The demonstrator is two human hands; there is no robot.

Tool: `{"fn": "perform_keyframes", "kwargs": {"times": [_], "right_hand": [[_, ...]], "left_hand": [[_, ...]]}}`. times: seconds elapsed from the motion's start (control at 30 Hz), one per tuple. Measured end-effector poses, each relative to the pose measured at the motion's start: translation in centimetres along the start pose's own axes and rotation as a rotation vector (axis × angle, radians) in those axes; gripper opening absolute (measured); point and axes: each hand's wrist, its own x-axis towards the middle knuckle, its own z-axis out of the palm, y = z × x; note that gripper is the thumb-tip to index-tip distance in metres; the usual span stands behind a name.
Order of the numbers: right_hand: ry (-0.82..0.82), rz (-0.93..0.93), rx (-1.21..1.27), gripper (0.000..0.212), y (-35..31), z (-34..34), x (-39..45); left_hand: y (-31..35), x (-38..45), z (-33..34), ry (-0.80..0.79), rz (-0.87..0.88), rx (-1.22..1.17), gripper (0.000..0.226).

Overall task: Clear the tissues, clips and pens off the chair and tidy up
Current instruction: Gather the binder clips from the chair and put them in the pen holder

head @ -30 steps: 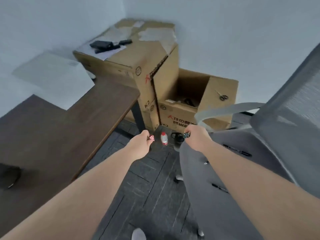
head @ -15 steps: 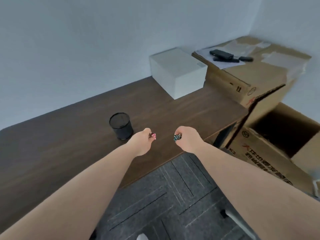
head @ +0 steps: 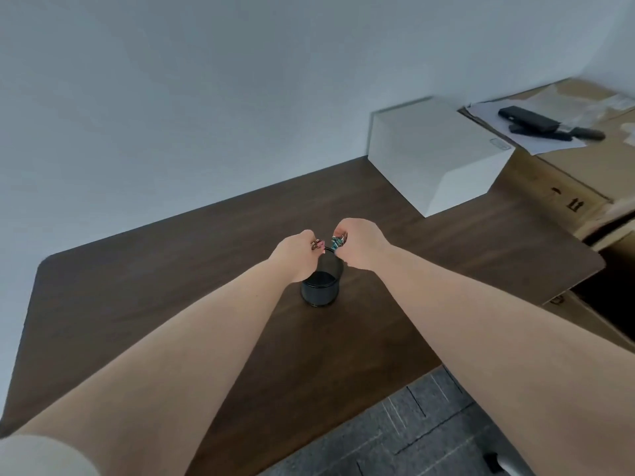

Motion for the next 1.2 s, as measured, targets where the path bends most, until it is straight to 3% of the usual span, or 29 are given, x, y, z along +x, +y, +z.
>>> {"fn": "perform_keyframes", "kwargs": {"times": [0.4, 0.53, 1.2], "right_hand": [[-0.069, 0.082, 0.005, 0.032, -0.5, 3.9, 2.5], [-0.135, 0.101, -0.017, 0.041, -1.0, 4.8, 2.9], [-0.035, 0.09, 0.077, 0.053, -0.7, 4.1, 0.7]], "left_hand": [[-0.4, 2.3, 1.2, -0.116, -0.032, 0.086, 0.009], [-0.6, 1.9, 0.9, -0.097, -0.014, 0.115, 0.028], [-1.6, 0.4, 0.1, -0.034, 0.037, 0.171, 0.045]]}}
